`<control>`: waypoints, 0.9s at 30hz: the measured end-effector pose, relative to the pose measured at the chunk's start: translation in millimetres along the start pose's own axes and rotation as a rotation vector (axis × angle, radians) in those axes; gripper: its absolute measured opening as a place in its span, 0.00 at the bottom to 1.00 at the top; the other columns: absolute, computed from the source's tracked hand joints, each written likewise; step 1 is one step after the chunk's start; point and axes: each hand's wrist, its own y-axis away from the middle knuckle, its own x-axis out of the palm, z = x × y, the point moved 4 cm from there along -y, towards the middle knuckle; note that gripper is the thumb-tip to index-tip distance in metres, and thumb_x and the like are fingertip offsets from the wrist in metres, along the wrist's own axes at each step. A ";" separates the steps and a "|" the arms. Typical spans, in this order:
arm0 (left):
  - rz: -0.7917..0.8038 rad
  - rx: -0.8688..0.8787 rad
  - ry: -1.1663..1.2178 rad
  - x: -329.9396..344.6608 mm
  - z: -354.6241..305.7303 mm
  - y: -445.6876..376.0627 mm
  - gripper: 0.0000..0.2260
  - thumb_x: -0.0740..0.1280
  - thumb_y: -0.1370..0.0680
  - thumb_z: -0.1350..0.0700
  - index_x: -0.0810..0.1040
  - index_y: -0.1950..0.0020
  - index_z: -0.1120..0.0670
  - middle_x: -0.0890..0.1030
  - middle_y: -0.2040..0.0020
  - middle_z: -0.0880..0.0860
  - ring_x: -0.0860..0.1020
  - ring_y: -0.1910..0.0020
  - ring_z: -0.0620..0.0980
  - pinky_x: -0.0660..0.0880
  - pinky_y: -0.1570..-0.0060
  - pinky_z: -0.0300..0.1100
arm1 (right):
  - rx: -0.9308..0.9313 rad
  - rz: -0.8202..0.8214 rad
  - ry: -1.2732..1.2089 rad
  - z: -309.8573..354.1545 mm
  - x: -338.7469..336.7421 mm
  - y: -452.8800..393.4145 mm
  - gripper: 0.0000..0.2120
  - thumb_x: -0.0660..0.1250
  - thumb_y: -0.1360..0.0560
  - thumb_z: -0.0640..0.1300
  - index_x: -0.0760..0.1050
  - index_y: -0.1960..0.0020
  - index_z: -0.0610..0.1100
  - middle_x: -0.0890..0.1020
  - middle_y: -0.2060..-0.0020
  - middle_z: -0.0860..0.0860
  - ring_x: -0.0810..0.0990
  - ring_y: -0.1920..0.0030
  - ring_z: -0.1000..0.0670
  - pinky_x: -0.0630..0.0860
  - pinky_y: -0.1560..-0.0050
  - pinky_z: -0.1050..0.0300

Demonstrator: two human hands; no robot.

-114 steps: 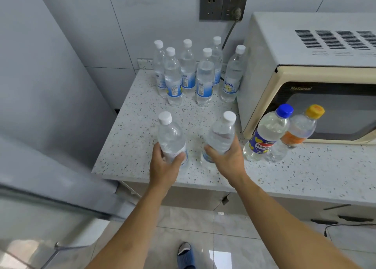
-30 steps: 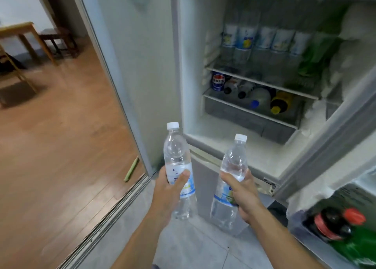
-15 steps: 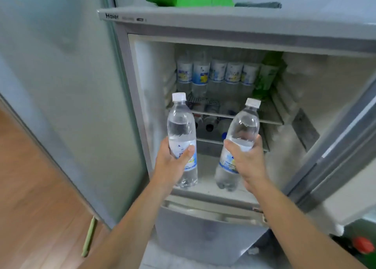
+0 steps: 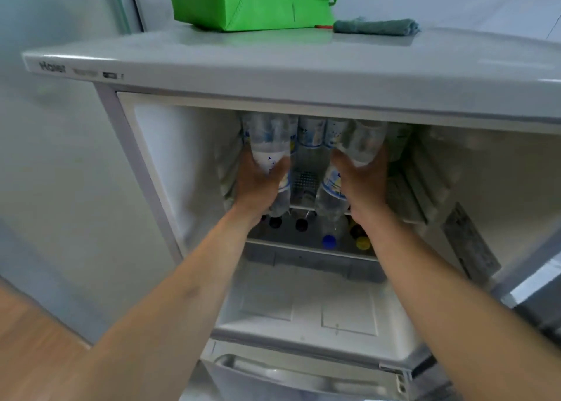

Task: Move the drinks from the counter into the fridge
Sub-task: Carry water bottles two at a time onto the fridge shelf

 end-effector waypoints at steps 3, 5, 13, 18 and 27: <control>-0.046 0.044 -0.018 -3.7 6.7 -21.3 0.22 0.74 0.24 0.59 0.71 0.33 0.58 0.79 0.37 0.55 0.79 0.38 0.51 0.75 0.35 0.53 | -0.063 0.007 0.036 -2.8 14.1 -16.4 0.36 0.77 0.30 0.47 0.63 0.27 0.46 0.76 0.35 0.48 0.78 0.37 0.50 0.77 0.38 0.51; -0.059 0.030 -0.038 -4.3 14.9 -35.2 0.22 0.74 0.25 0.59 0.71 0.34 0.57 0.79 0.38 0.55 0.79 0.39 0.51 0.75 0.36 0.54 | -0.066 0.026 0.063 -6.7 24.9 -23.2 0.38 0.77 0.30 0.47 0.61 0.26 0.46 0.75 0.34 0.49 0.76 0.36 0.50 0.75 0.37 0.52; 0.046 0.008 -0.059 4.8 35.1 -56.4 0.30 0.75 0.26 0.57 0.66 0.27 0.55 0.75 0.32 0.54 0.75 0.33 0.51 0.72 0.32 0.54 | -0.103 0.097 0.183 -18.2 45.7 -34.2 0.39 0.77 0.30 0.49 0.61 0.26 0.47 0.75 0.32 0.49 0.76 0.34 0.49 0.76 0.34 0.45; 0.097 0.054 -0.236 -2.3 40.5 -59.3 0.31 0.77 0.28 0.53 0.69 0.29 0.51 0.79 0.36 0.49 0.79 0.39 0.48 0.77 0.40 0.45 | -0.142 0.185 0.376 -23.9 38.5 -26.8 0.41 0.80 0.34 0.49 0.62 0.28 0.49 0.76 0.35 0.52 0.76 0.39 0.54 0.73 0.47 0.64; 0.026 0.027 -0.707 -2.8 38.9 -74.7 0.32 0.74 0.27 0.45 0.66 0.28 0.55 0.77 0.35 0.57 0.78 0.39 0.56 0.74 0.48 0.44 | -0.033 0.277 0.567 -47.7 37.2 -24.2 0.33 0.77 0.32 0.55 0.67 0.33 0.50 0.80 0.38 0.52 0.81 0.42 0.50 0.80 0.44 0.51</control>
